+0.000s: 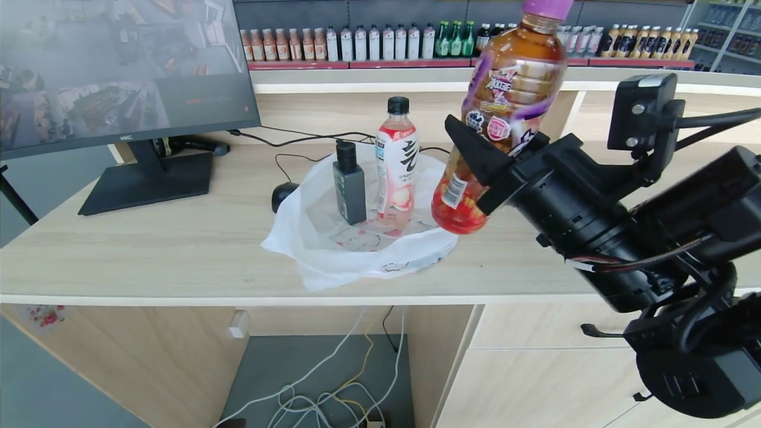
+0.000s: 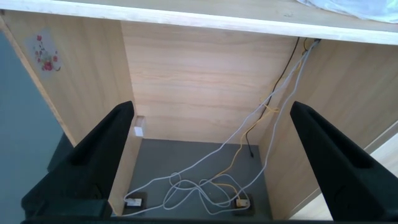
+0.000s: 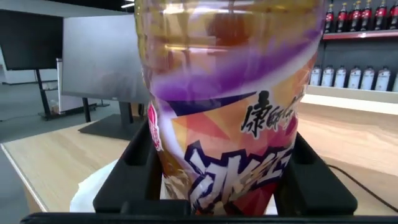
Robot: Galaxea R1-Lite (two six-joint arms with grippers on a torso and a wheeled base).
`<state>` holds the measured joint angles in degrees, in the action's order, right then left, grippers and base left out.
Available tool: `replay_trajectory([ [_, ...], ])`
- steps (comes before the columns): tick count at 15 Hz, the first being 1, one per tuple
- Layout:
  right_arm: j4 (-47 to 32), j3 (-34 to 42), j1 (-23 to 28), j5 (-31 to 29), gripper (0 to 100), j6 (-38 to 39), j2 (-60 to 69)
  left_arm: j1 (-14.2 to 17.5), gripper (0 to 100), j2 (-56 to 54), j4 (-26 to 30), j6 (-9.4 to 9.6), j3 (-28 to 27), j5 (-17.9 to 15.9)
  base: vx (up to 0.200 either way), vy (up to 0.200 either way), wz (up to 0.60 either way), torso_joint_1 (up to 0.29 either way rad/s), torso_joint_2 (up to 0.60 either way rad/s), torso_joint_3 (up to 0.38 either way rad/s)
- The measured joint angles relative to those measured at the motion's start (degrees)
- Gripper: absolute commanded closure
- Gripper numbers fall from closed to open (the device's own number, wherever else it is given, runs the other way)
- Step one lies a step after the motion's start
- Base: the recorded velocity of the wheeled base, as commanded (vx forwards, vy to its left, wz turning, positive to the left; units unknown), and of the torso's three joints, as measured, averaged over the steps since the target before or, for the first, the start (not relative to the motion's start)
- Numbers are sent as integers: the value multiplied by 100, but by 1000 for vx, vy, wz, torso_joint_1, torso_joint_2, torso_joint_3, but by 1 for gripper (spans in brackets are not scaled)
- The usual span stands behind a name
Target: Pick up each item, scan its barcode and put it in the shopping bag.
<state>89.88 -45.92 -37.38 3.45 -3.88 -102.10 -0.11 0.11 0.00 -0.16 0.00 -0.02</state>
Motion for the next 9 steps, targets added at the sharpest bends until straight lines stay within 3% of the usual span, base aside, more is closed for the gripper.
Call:
replay_trajectory([
  [9,4,-1083,-241,-165,100,7,-978,1,0,0,0,0,0,0,0,0,0,0,0,0],
])
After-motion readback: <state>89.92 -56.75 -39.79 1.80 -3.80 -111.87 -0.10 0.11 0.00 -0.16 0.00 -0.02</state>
